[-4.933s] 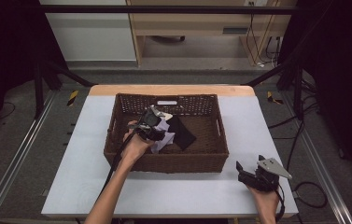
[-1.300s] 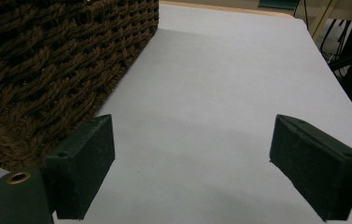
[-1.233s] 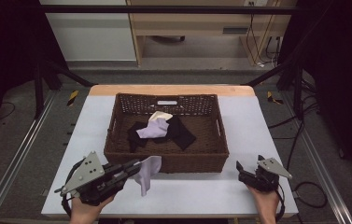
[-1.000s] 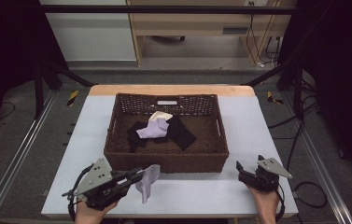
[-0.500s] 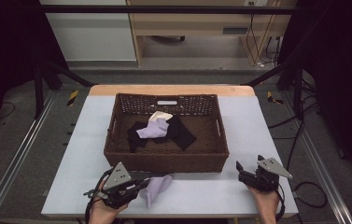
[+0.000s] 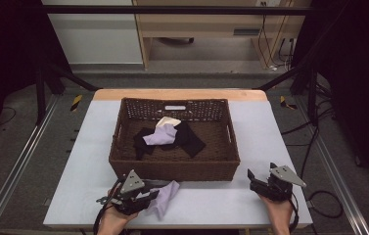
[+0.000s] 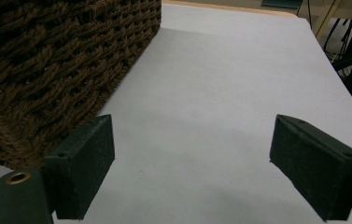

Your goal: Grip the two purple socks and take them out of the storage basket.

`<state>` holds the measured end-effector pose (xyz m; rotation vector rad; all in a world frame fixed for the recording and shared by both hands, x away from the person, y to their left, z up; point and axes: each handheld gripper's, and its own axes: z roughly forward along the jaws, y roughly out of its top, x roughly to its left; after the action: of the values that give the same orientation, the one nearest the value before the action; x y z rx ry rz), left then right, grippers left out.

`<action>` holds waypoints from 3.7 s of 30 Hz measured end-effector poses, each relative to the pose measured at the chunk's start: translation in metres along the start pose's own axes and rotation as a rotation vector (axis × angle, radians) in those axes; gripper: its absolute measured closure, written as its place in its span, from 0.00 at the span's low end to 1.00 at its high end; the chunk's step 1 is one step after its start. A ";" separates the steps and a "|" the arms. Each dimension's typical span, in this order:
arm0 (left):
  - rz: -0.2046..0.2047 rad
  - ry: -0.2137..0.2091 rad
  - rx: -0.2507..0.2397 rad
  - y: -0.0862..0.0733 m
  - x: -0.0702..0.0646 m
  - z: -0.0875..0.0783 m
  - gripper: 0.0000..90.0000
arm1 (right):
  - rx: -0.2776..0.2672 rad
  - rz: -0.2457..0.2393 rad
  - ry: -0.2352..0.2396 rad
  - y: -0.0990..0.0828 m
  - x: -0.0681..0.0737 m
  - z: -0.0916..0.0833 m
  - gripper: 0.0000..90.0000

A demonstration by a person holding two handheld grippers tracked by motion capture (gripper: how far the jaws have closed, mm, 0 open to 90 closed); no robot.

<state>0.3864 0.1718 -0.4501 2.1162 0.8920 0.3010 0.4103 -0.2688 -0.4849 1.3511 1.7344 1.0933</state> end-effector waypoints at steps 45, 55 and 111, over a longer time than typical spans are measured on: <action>-0.077 0.237 -0.285 0.124 0.060 -0.056 0.49 | -0.008 0.007 0.003 0.000 -0.001 -0.001 0.15; -0.093 0.258 -0.250 0.150 0.075 -0.027 0.50 | -0.006 0.004 0.002 0.000 0.000 -0.001 0.15; -0.112 0.314 0.306 0.147 0.125 0.100 0.54 | -0.017 0.011 0.008 -0.001 -0.001 -0.002 0.15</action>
<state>0.5973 0.1356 -0.4143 2.3236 1.3052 0.4730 0.4087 -0.2706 -0.4848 1.3486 1.7210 1.1182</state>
